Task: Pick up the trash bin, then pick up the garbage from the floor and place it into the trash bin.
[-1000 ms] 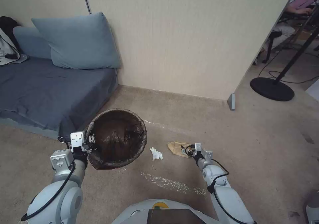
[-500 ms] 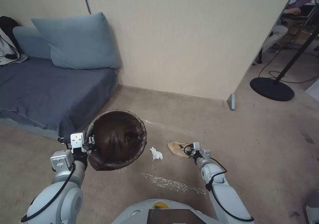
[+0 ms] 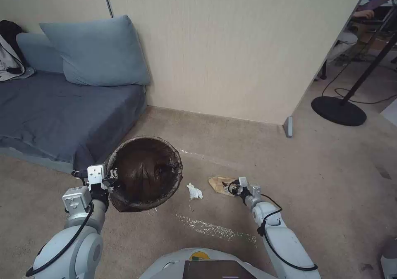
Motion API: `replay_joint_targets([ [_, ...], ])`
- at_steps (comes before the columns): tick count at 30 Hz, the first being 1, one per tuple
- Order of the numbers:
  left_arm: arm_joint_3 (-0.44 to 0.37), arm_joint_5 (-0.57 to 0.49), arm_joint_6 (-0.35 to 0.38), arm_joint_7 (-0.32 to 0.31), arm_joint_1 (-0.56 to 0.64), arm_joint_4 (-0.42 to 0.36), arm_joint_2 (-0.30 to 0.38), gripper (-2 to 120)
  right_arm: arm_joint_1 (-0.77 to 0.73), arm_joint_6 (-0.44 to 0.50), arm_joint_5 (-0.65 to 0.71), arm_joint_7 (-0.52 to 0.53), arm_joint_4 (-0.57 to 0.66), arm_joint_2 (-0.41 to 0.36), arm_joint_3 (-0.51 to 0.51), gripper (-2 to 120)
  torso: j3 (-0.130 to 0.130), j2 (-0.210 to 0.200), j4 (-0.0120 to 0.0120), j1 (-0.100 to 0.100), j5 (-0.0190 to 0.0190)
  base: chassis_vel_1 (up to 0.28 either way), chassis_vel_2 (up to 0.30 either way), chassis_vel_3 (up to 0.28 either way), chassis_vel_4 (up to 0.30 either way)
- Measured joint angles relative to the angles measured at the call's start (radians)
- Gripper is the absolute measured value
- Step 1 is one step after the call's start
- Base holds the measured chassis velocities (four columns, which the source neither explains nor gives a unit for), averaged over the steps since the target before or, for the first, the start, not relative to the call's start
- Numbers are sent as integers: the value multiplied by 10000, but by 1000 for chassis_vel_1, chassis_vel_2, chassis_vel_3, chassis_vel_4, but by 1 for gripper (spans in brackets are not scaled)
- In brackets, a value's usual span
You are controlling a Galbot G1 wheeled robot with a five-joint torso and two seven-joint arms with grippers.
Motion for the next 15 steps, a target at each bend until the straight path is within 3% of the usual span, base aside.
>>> replay_joint_targets([
  [15, 22, -17, 14, -20, -40, 2, -1, 4, 410, 228, -436, -445, -590, -205, -423, 100, 0, 0, 0, 0, -1, 0, 0, 0, 0],
])
